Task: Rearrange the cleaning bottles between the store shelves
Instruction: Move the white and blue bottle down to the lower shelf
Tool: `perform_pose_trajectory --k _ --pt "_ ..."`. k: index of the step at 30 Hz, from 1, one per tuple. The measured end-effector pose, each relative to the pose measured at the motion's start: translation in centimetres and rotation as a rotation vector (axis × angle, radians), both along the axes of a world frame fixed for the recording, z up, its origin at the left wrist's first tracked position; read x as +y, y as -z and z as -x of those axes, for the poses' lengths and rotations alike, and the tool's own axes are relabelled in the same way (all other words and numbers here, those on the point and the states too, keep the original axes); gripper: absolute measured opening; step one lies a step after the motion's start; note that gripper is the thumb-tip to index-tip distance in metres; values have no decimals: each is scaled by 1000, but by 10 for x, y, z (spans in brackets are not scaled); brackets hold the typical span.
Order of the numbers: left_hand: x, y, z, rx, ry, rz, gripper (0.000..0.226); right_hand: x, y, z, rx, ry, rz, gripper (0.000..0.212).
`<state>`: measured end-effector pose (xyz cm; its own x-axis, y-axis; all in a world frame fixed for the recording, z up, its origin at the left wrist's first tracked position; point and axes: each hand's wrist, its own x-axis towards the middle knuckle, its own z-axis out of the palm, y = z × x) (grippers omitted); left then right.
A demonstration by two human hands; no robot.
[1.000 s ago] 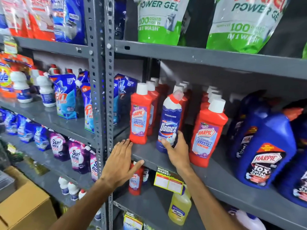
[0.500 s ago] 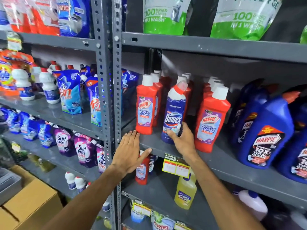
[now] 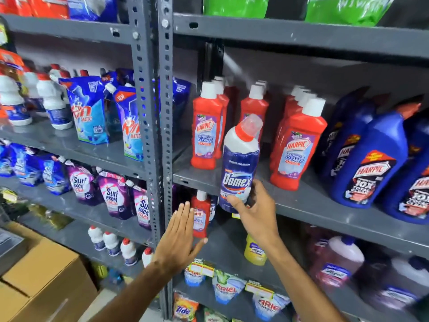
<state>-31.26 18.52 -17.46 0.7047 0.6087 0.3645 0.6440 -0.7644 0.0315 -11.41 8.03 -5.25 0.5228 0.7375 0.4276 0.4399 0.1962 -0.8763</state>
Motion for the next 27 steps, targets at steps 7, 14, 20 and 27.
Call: perform_pose_trajectory --k 7,14,20,27 --pt "11 33 1 54 11 128 95 -27 74 23 79 -26 80 50" --pt "21 104 -11 140 -14 285 101 -25 194 19 236 10 249 52" --pt "38 163 -41 139 -118 360 104 13 268 -2 250 127 256 46" --pt "56 211 -60 246 -275 432 106 50 321 -29 279 126 219 48"
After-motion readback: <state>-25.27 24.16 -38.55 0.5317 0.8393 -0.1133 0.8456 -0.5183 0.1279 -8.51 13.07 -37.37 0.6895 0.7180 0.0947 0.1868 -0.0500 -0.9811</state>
